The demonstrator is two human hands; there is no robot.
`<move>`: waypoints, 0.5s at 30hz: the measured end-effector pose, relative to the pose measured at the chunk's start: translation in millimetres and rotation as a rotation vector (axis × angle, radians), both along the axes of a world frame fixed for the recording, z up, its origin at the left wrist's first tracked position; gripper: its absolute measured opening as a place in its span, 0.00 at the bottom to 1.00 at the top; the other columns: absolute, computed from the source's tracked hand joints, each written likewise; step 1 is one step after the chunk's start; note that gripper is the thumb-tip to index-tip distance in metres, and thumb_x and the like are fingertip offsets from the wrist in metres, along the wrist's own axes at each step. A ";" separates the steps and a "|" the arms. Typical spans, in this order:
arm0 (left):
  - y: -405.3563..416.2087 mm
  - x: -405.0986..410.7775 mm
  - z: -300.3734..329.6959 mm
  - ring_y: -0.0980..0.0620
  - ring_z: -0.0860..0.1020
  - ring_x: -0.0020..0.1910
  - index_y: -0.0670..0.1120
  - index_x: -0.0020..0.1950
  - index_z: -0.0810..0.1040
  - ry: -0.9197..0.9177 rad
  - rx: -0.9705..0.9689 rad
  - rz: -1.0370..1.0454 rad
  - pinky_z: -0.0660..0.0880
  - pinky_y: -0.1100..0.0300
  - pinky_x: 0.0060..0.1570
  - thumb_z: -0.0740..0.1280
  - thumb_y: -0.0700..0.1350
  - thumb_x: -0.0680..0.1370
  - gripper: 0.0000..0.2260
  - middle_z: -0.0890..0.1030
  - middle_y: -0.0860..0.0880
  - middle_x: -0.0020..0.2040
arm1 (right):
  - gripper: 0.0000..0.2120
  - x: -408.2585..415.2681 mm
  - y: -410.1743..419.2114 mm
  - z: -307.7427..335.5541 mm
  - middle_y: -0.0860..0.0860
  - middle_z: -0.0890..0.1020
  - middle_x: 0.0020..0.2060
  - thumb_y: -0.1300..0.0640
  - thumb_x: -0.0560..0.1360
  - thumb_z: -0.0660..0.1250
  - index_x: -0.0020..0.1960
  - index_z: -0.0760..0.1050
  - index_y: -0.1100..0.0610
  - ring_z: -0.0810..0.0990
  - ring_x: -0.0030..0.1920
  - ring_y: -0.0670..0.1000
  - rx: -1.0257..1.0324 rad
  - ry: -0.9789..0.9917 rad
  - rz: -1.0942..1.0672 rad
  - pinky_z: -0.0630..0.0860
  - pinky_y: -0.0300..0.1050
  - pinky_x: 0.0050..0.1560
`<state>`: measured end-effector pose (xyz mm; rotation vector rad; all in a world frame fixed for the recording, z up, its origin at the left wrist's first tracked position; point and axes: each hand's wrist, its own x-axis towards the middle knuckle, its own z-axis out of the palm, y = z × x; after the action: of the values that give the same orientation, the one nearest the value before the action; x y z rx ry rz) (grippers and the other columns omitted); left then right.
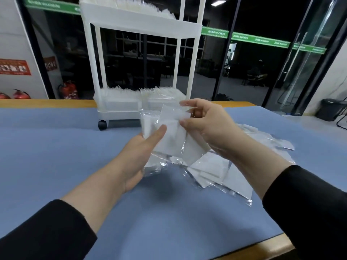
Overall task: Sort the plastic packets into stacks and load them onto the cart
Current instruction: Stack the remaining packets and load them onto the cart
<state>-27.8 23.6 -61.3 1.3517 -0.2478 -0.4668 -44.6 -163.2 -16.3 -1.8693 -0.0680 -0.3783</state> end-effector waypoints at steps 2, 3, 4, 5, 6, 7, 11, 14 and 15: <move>2.5 1.8 -1.2 0.46 0.86 0.49 0.48 0.65 0.81 -0.017 0.016 0.001 0.80 0.52 0.48 0.68 0.55 0.80 0.17 0.87 0.47 0.54 | 0.25 10.3 17.8 -9.6 0.56 0.81 0.47 0.61 0.69 0.73 0.66 0.77 0.52 0.80 0.47 0.51 0.089 -0.009 -0.033 0.78 0.60 0.58; 3.7 3.2 -2.3 0.45 0.86 0.51 0.48 0.64 0.81 -0.022 0.019 0.005 0.81 0.52 0.47 0.69 0.53 0.81 0.15 0.86 0.46 0.56 | 0.29 14.2 25.8 -14.3 0.57 0.82 0.51 0.59 0.68 0.71 0.69 0.75 0.52 0.80 0.49 0.50 0.126 -0.012 -0.045 0.78 0.59 0.59; 4.3 3.3 -2.5 0.44 0.86 0.52 0.48 0.64 0.81 -0.026 0.019 0.008 0.81 0.52 0.46 0.69 0.51 0.81 0.14 0.86 0.45 0.56 | 0.31 17.6 31.9 -19.2 0.55 0.83 0.55 0.59 0.68 0.69 0.72 0.72 0.53 0.81 0.51 0.49 0.157 -0.013 -0.042 0.78 0.55 0.59; 4.5 3.9 -2.9 0.43 0.85 0.52 0.47 0.63 0.82 -0.029 0.021 0.018 0.82 0.52 0.44 0.69 0.49 0.81 0.12 0.86 0.44 0.56 | 0.32 19.6 36.5 -22.6 0.53 0.83 0.58 0.60 0.71 0.68 0.75 0.69 0.54 0.81 0.51 0.47 0.184 -0.014 -0.028 0.78 0.50 0.59; 4.7 3.8 -2.9 0.43 0.85 0.50 0.46 0.62 0.82 -0.030 0.020 0.036 0.82 0.51 0.44 0.69 0.47 0.81 0.11 0.86 0.41 0.56 | 0.31 20.3 39.3 -24.2 0.50 0.83 0.59 0.62 0.74 0.67 0.77 0.66 0.55 0.81 0.52 0.45 0.203 -0.025 -0.011 0.76 0.48 0.60; 5.7 5.1 -3.2 0.41 0.84 0.48 0.45 0.61 0.82 -0.029 0.008 0.073 0.81 0.48 0.46 0.69 0.45 0.81 0.10 0.85 0.39 0.56 | 0.29 19.8 39.2 -23.8 0.46 0.83 0.59 0.62 0.78 0.65 0.78 0.63 0.55 0.81 0.56 0.44 0.195 -0.049 -0.011 0.75 0.48 0.63; 16.5 22.0 -2.3 0.43 0.84 0.51 0.47 0.60 0.82 -0.129 0.035 0.336 0.82 0.47 0.50 0.70 0.43 0.80 0.09 0.86 0.43 0.52 | 0.20 9.0 8.9 -13.3 0.41 0.82 0.58 0.55 0.83 0.62 0.74 0.69 0.50 0.79 0.60 0.44 -0.205 -0.095 -0.210 0.73 0.44 0.63; 24.8 31.2 -0.7 0.48 0.80 0.45 0.51 0.54 0.78 -0.355 0.342 0.441 0.73 0.63 0.35 0.67 0.40 0.79 0.07 0.83 0.49 0.47 | 0.26 -6.4 -23.3 -16.1 0.41 0.77 0.62 0.42 0.77 0.69 0.72 0.70 0.47 0.76 0.65 0.48 -0.755 0.280 -0.150 0.70 0.42 0.59; 24.3 32.1 -1.8 0.50 0.79 0.42 0.52 0.52 0.77 -0.375 0.392 0.404 0.72 0.63 0.32 0.66 0.39 0.79 0.07 0.82 0.51 0.45 | 0.33 -11.5 -29.6 -19.1 0.40 0.73 0.65 0.38 0.74 0.70 0.75 0.66 0.45 0.74 0.68 0.49 -0.906 0.432 -0.090 0.68 0.43 0.60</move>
<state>4.3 47.8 -63.1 1.8220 -0.1873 0.0897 -56.0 -192.7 -35.4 -2.8184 0.1674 0.0327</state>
